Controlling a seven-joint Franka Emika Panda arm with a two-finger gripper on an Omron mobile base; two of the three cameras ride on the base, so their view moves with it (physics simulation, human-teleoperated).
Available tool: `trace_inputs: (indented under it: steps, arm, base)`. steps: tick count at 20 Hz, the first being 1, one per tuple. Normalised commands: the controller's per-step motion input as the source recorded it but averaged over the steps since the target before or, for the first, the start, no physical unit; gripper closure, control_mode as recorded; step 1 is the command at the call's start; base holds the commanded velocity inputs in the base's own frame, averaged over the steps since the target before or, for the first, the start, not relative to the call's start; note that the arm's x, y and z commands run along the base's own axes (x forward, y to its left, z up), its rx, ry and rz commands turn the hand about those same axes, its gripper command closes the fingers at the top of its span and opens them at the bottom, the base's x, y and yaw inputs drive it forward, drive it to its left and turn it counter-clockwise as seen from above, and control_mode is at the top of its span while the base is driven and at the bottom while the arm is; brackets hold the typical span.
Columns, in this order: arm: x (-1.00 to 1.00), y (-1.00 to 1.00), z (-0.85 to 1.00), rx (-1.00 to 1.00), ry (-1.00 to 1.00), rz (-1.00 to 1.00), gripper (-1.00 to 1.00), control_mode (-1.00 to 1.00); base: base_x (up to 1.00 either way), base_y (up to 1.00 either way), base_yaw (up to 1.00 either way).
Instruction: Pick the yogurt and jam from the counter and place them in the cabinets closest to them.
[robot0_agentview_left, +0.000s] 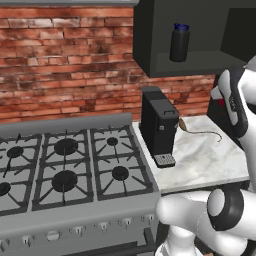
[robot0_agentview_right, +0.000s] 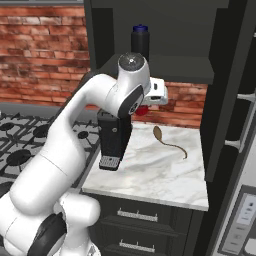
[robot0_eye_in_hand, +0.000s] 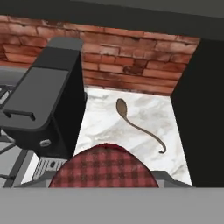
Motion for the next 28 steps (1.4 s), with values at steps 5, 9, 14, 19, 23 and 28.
trace_inputs:
  steps: [5, 9, 14, 19, 23, 28]
  arm:
    - [0.11, 0.01, 0.36, 0.02, -0.30, -0.07, 1.00, -1.00]
    - [0.30, 0.00, 0.38, 0.05, -0.15, -0.05, 1.00, -1.00]
    - [0.41, 0.00, 0.48, 0.06, 0.00, -0.02, 1.00, -1.00]
    - [0.25, -0.10, 0.65, 0.08, 0.05, -0.01, 1.00, -1.00]
    - [0.11, -0.27, 0.57, 0.13, 0.01, 0.00, 1.00, -1.00]
    - [0.02, -0.05, 0.03, 0.02, -0.02, 0.00, 1.00, -1.00]
  base:
    - [0.00, 0.00, 0.00]
    - [0.00, 0.00, 0.00]
    - [0.00, 0.00, 0.00]
    - [0.00, 0.00, 0.00]
    - [0.00, 0.00, 0.00]
    - [0.00, 0.00, 0.00]
